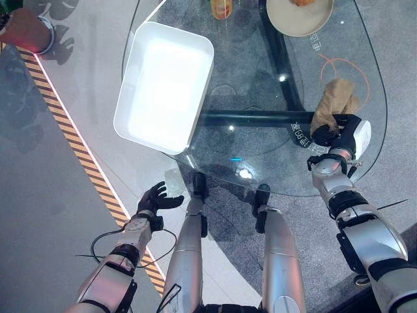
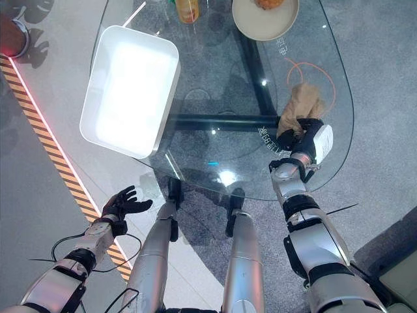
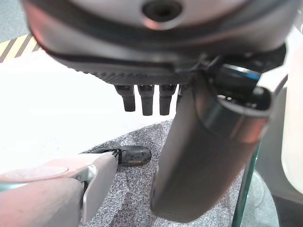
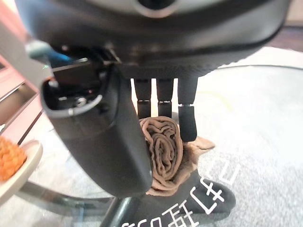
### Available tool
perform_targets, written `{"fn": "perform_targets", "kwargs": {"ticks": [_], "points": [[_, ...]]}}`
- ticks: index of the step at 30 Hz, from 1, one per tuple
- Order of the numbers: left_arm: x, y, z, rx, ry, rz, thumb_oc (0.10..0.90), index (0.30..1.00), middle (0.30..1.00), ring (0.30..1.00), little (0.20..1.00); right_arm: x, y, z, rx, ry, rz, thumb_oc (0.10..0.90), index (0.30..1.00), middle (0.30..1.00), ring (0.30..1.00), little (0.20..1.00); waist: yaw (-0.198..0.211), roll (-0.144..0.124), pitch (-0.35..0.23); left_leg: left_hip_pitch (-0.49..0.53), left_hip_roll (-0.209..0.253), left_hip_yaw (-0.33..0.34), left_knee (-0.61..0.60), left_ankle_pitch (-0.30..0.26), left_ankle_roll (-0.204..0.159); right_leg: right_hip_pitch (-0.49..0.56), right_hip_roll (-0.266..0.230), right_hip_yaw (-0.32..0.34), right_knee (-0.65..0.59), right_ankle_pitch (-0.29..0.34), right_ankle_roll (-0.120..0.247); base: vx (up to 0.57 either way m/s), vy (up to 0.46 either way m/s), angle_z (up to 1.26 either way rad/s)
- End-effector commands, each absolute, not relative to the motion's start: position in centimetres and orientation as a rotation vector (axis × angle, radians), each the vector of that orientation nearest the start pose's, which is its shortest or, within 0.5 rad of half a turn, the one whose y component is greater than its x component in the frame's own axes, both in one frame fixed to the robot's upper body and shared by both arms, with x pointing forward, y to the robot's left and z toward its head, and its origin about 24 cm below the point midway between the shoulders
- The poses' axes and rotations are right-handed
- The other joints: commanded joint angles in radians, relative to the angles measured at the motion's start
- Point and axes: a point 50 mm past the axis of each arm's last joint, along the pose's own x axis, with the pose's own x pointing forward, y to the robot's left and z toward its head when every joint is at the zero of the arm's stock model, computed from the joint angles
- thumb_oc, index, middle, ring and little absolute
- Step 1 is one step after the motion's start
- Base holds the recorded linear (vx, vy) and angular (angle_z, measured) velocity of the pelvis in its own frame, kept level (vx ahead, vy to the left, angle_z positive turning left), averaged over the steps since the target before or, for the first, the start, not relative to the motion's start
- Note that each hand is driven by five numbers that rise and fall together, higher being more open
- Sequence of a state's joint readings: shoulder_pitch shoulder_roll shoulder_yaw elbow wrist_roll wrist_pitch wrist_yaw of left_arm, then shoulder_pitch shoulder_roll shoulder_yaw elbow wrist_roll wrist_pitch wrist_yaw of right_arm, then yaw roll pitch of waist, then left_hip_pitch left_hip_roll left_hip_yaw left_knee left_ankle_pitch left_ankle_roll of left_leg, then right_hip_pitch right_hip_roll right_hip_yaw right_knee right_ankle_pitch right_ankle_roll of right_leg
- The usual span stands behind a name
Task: Wipe the table with a cloth and put it in the basket.
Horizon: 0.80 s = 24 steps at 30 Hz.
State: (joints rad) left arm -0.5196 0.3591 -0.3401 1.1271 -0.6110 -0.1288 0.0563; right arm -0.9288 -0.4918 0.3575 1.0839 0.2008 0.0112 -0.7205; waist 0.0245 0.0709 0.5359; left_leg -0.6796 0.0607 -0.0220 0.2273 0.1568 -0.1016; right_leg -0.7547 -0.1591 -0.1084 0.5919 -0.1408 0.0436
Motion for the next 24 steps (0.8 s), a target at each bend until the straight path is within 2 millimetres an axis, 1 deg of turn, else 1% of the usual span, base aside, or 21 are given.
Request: {"fn": "perform_targets", "kwargs": {"ticks": [1, 5, 6, 9, 10, 12, 18, 19, 22, 23, 24], "points": [[30.3, 23.8, -3.6, 0.031, 0.500, 0.196, 0.800, 0.900, 0.900, 0.900, 0.900, 39.9, -23.7, 18.2, -0.667, -0.198, -0.619, 0.100, 0.300, 0.300, 0.300, 0.200, 0.029, 0.015, -0.016, 0.015, -0.075, 0.028, 0.114, -0.163, 0.055, 0.043, 0.025, -0.020, -0.167, 0.108, 0.026, 0.00, 0.000, 0.00], [30.3, 23.5, -3.6, 0.029, 0.498, 0.191, 0.800, 0.900, 0.900, 0.900, 0.900, 40.2, -21.9, 19.1, -0.729, -0.247, -0.554, 0.100, 0.300, 0.300, 0.300, 0.200, 0.031, 0.018, -0.016, 0.017, -0.079, 0.028, 0.109, -0.161, 0.056, 0.044, 0.025, -0.022, -0.171, 0.107, 0.025, 0.00, 0.000, 0.00], [30.3, 23.4, -3.6, 0.028, 0.497, 0.187, 0.800, 0.900, 0.900, 0.900, 0.900, 40.3, -21.0, 19.4, -0.753, -0.266, -0.519, 0.100, 0.300, 0.300, 0.300, 0.200, 0.032, 0.018, -0.016, 0.017, -0.081, 0.029, 0.106, -0.159, 0.056, 0.045, 0.024, -0.023, -0.174, 0.108, 0.023, 0.00, 0.000, 0.00], [30.3, 23.4, -3.6, 0.024, 0.497, 0.183, 0.800, 0.900, 0.900, 0.900, 0.900, 40.4, -20.1, 19.5, -0.771, -0.277, -0.483, 0.100, 0.300, 0.300, 0.300, 0.200, 0.033, 0.021, -0.016, 0.019, -0.081, 0.030, 0.105, -0.158, 0.055, 0.046, 0.022, -0.024, -0.176, 0.108, 0.022, 0.00, 0.010, 0.00], [30.3, 23.2, -3.7, 0.024, 0.496, 0.180, 0.800, 0.900, 0.900, 0.900, 0.900, 40.4, -19.4, 19.6, -0.781, -0.283, -0.455, 0.100, 0.300, 0.300, 0.300, 0.200, 0.033, 0.021, -0.016, 0.019, -0.082, 0.032, 0.104, -0.157, 0.055, 0.047, 0.021, -0.025, -0.177, 0.108, 0.022, 0.00, 0.000, 0.00], [30.4, 23.1, -3.6, 0.022, 0.495, 0.178, 0.800, 0.900, 0.900, 0.900, 0.900, 40.4, -18.9, 19.6, -0.782, -0.285, -0.441, 0.100, 0.300, 0.300, 0.300, 0.200, 0.034, 0.021, -0.016, 0.020, -0.083, 0.032, 0.102, -0.156, 0.055, 0.047, 0.021, -0.025, -0.179, 0.108, 0.021, 0.00, 0.000, 0.00], [30.2, 22.8, -3.8, 0.019, 0.493, 0.167, 0.800, 0.900, 0.900, 0.900, 0.900, 40.4, -16.3, 19.0, -0.808, -0.294, -0.307, 0.100, 0.300, 0.300, 0.300, 0.200, 0.040, 0.025, -0.016, 0.030, -0.085, 0.037, 0.089, -0.149, 0.054, 0.056, 0.015, -0.032, -0.190, 0.109, 0.019, 0.00, 0.002, -0.01], [30.2, 22.8, -3.8, 0.019, 0.493, 0.167, 0.800, 0.900, 0.900, 0.900, 0.900, 40.4, -16.3, 19.0, -0.808, -0.294, -0.307, 0.100, 0.300, 0.300, 0.300, 0.200, 0.040, 0.025, -0.016, 0.030, -0.085, 0.037, 0.089, -0.149, 0.054, 0.056, 0.015, -0.032, -0.191, 0.109, 0.019, 0.00, 0.000, 0.00], [30.2, 22.4, -3.9, 0.016, 0.494, 0.165, 0.800, 0.900, 0.900, 0.900, 0.900, 40.3, -14.9, 18.8, -0.832, -0.304, -0.241, 0.100, 0.300, 0.300, 0.300, 0.200, 0.041, 0.027, -0.016, 0.033, -0.086, 0.039, 0.086, -0.146, 0.053, 0.059, 0.012, -0.035, -0.194, 0.110, 0.017, 0.00, 0.000, 0.00], [30.2, 22.4, -3.9, 0.016, 0.495, 0.165, 0.800, 0.900, 0.900, 0.900, 0.900, 40.3, -14.9, 18.8, -0.832, -0.304, -0.241, 0.100, 0.300, 0.300, 0.300, 0.200, 0.041, 0.027, -0.016, 0.033, -0.086, 0.039, 0.086, -0.146, 0.053, 0.059, 0.012, -0.035, -0.194, 0.110, 0.017, 0.00, 0.000, 0.00], [30.1, 22.3, -4.0, 0.015, 0.497, 0.163, 0.800, 0.900, 0.900, 0.900, 0.900, 40.2, -14.4, 18.5, -0.839, -0.300, -0.210, 0.100, 0.300, 0.300, 0.300, 0.200, 0.041, 0.028, -0.016, 0.035, -0.087, 0.040, 0.085, -0.145, 0.052, 0.061, 0.011, -0.035, -0.194, 0.110, 0.017, 0.00, 0.000, 0.00]]}}
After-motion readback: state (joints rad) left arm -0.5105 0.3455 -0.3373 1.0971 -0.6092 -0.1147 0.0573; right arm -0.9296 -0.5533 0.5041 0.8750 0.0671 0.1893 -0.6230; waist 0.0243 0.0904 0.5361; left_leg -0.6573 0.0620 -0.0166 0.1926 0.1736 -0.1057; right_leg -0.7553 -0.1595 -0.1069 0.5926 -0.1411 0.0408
